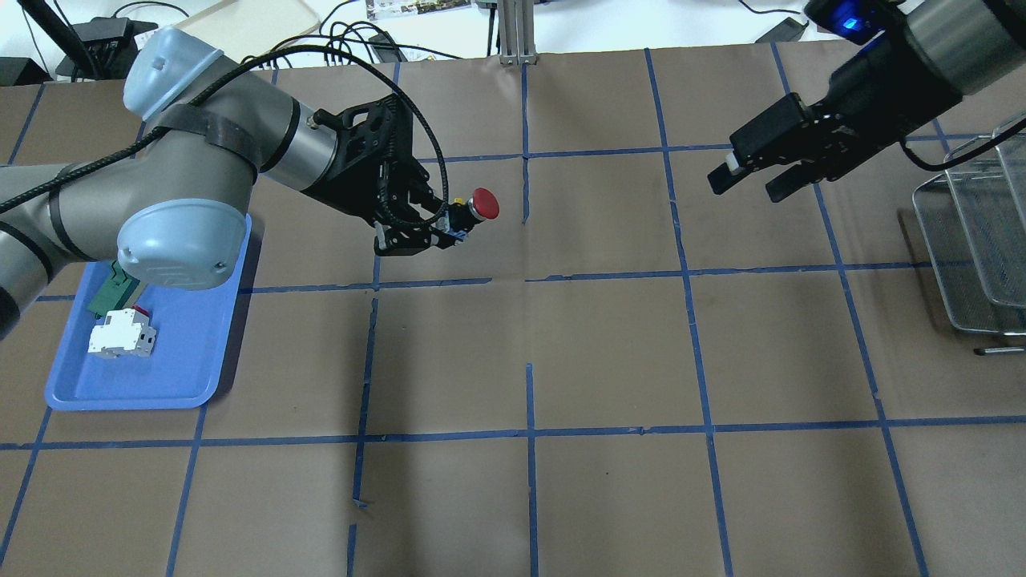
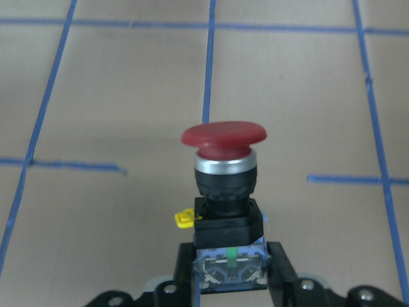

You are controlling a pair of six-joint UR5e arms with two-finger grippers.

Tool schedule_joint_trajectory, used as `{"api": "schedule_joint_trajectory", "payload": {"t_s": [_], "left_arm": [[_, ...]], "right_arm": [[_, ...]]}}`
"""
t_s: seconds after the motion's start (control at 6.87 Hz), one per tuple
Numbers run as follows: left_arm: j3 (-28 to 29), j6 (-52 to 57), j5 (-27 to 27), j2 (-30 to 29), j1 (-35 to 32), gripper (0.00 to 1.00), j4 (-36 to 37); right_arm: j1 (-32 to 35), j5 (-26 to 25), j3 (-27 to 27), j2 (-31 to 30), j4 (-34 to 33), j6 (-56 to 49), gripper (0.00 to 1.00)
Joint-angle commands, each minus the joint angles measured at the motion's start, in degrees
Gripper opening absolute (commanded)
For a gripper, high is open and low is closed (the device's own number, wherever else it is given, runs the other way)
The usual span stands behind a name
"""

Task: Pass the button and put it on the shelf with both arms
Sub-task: 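Carry the button toward the table center while the right gripper approaches it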

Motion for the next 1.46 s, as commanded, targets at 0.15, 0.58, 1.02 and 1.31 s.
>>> {"api": "schedule_joint_trajectory", "payload": {"t_s": [0.15, 0.58, 1.02, 1.31], "left_arm": [[-0.58, -1.46, -7.46, 1.48, -2.72, 0.00, -1.35], [-0.41, -4.36, -8.81, 1.31, -5.44, 0.00, -0.92], [-0.49, -4.02, -8.72, 1.66, -5.45, 0.00, -0.83], [-0.06, -4.02, -8.89, 1.92, -5.62, 0.00, -0.74]], "right_arm": [[5.48, 1.69, 0.77, 0.58, -11.07, -11.57, 1.00], [9.52, 1.85, 3.05, -0.20, -12.03, -19.46, 1.00], [13.11, 1.34, 3.40, -2.48, -12.83, -37.25, 1.00], [14.45, 1.51, 3.40, -2.32, -13.79, -46.37, 1.00]]}}
